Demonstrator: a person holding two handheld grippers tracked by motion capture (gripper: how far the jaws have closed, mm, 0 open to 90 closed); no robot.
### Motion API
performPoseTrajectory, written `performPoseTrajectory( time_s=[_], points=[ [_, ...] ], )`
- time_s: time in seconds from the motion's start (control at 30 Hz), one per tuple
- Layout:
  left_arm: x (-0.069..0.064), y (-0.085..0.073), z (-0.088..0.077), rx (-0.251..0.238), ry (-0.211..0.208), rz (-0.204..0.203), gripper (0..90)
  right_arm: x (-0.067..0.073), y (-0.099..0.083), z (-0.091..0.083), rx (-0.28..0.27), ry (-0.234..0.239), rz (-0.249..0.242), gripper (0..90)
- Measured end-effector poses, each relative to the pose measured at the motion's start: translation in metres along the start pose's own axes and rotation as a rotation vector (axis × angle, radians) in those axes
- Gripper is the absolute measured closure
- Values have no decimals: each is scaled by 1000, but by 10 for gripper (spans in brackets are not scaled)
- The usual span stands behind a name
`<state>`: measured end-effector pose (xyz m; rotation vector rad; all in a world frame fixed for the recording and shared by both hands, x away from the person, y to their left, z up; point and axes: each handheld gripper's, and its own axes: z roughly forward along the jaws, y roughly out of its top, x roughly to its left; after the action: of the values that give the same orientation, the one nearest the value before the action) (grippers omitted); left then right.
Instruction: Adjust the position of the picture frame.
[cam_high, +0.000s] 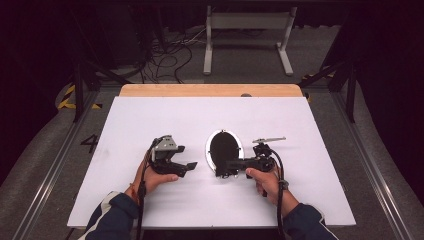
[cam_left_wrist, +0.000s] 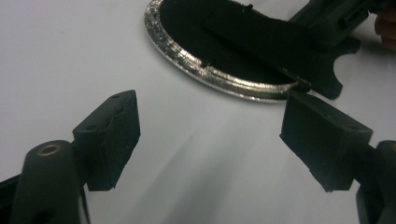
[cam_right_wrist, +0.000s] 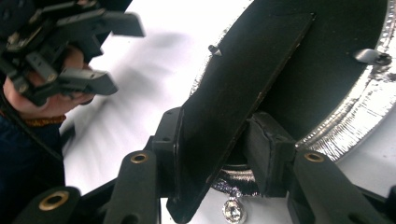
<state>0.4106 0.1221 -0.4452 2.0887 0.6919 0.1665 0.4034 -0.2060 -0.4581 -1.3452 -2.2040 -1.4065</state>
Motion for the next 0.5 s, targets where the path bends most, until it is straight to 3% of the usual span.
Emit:
performPoseTrajectory(
  time_s=[0.13,0.33,0.5],
  points=[
    [5,6,17,15,-11,4,195,-1,-1,-1,2,-3,-26,603],
    [11,16,36,-3,6,-63,197,3,1,-1,21,-21,-83,602],
    [17,20,53,34,9,-110,194,3,0,-2,21,-21,-107,602]
  ],
)
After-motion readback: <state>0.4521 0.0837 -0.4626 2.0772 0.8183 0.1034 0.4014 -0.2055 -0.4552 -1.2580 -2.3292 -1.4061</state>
